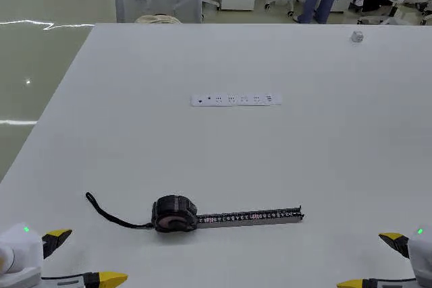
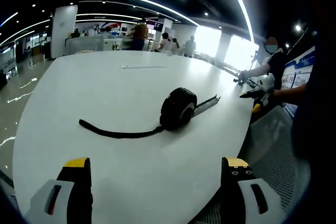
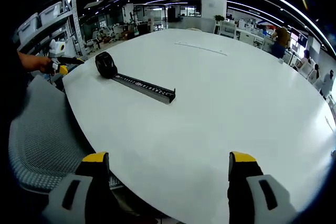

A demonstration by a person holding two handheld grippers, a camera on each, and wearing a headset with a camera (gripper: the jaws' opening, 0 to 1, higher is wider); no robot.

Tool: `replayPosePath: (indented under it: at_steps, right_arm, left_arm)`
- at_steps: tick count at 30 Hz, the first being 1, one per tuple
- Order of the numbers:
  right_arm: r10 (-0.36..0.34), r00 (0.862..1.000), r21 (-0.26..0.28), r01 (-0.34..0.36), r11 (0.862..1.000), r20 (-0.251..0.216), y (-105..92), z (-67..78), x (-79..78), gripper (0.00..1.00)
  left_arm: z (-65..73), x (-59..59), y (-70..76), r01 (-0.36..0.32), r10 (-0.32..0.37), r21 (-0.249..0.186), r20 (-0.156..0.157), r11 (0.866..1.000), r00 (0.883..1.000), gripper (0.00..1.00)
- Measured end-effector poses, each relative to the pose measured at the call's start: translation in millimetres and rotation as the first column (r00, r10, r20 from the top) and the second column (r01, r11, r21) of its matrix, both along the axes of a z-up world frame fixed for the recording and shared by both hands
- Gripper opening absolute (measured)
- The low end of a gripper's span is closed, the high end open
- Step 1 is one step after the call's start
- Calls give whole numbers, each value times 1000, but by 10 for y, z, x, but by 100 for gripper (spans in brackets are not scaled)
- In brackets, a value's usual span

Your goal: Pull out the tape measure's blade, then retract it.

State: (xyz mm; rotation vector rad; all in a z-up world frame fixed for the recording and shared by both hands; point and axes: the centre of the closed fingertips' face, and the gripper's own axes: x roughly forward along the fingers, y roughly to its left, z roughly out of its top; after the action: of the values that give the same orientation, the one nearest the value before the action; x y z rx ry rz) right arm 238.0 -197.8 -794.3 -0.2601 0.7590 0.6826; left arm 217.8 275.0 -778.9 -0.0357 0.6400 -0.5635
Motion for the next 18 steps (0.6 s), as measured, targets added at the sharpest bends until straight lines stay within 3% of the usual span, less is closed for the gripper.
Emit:
replayPosePath:
  at_steps: [9, 13, 18]
  right_arm:
    - [-41, 999, 6, 41, 999, 29, -142, 74, -62, 100]
    - [-33, 999, -7, 33, 999, 19, -195, 82, -121, 100]
    - [-50, 998, 1, 50, 999, 41, -250, 145, -114, 100]
  left_arm:
    - [188, 4, 112, -9, 8, 16, 45, 1000, 999, 100]
    - [193, -32, 162, -10, 9, 24, 47, 1000, 999, 100]
    - [168, -94, 233, -44, 44, 8, 48, 999, 998, 100]
